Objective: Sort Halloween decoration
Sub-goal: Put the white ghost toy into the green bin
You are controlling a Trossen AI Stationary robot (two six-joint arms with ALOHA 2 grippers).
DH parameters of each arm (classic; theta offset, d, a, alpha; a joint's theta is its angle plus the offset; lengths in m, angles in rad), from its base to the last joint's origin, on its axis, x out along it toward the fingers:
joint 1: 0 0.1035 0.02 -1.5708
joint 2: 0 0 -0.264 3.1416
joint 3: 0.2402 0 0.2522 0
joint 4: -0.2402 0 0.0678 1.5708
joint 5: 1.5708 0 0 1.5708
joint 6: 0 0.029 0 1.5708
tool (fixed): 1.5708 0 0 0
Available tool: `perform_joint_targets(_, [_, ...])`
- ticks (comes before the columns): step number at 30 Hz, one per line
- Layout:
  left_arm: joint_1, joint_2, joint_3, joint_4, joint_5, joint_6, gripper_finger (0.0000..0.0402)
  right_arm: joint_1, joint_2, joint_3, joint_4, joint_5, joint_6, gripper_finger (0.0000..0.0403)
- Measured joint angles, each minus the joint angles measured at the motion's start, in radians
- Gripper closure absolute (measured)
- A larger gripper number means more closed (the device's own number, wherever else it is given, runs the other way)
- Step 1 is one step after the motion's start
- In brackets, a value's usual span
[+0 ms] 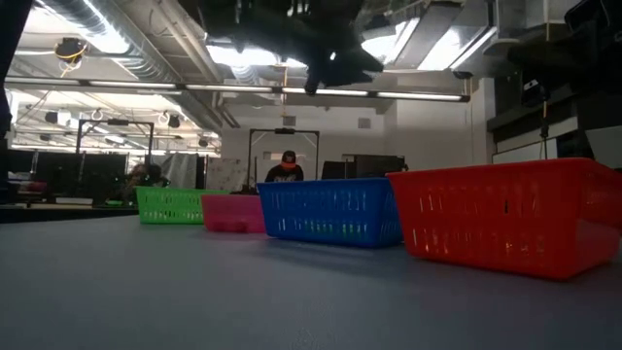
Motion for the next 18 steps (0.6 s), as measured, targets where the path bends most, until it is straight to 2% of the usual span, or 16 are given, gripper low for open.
perform_joint_targets(6, [0.065,0.0,0.0,-0.017,0.04,0.001,0.0258,0.0,0.0,-0.079,0.134,-0.017,0.013,0.04])
perform_joint_targets(10, [0.09,0.0,0.0,-0.014,0.043,0.029,0.0258,0.0,0.001,-0.079,0.167,-0.024,0.004,0.04])
perform_joint_targets(18, [0.187,0.0,0.0,-0.024,0.028,0.071,0.0258,0.0,0.001,-0.079,0.067,0.01,-0.001,0.04])
